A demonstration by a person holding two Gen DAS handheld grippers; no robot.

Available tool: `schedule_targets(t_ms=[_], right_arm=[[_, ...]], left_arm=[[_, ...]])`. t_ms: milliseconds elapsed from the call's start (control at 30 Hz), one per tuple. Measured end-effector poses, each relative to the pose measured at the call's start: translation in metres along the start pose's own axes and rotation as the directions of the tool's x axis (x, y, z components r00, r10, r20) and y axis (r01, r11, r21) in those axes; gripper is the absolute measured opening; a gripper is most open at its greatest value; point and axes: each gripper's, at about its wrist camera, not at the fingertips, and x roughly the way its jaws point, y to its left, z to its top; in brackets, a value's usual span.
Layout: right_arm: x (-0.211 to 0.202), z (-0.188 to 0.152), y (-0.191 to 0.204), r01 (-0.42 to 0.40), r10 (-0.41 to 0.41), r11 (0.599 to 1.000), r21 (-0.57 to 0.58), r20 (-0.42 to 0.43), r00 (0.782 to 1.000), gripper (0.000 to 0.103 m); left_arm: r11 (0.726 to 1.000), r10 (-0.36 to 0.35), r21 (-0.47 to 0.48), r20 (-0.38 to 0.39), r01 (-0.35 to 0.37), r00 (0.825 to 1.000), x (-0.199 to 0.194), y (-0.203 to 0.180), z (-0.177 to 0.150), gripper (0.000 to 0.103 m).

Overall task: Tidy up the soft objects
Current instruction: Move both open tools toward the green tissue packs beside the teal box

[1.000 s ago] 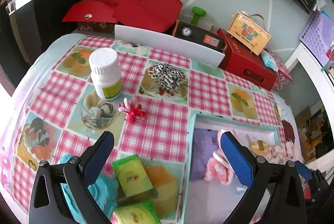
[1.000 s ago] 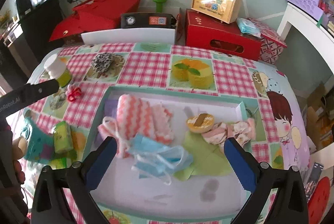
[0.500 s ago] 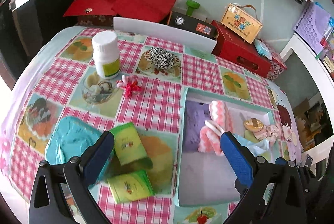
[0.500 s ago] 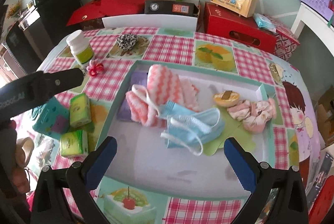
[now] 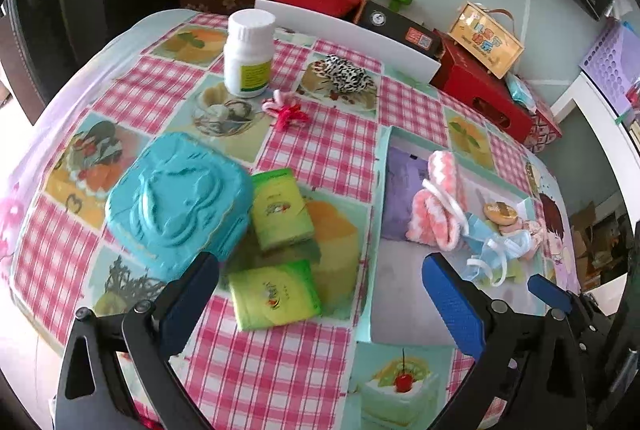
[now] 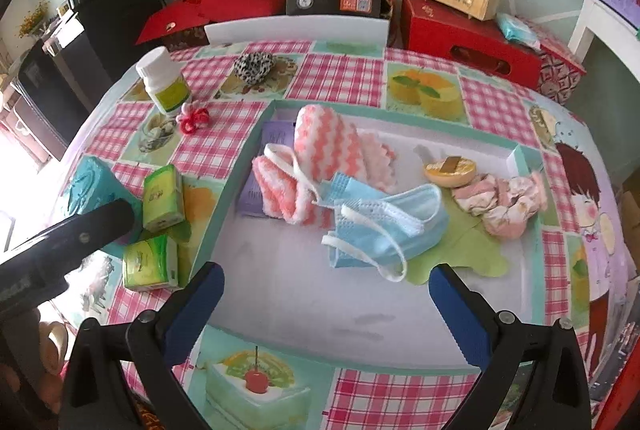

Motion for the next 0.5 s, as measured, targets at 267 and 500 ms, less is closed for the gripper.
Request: schedule_targets(t_ms=[267,500], right_arm=[[0.004,-0.001,0.007,-0.019,0.018,1.0,-0.024,-0.01,1.0,0.103],[0.009,-0.002,0.006,-0.031,0.031,0.999,-0.016,-0.022,0.999,0.103]], left_arm=[[1.0,-0.007,-0.01,0.009,0.007,1.0,-0.013,0.004,-0.013,0.101],[0.999,0.021,-0.032,-0.02,-0.021,1.0,-0.009,0.016,-0.03,0.101]])
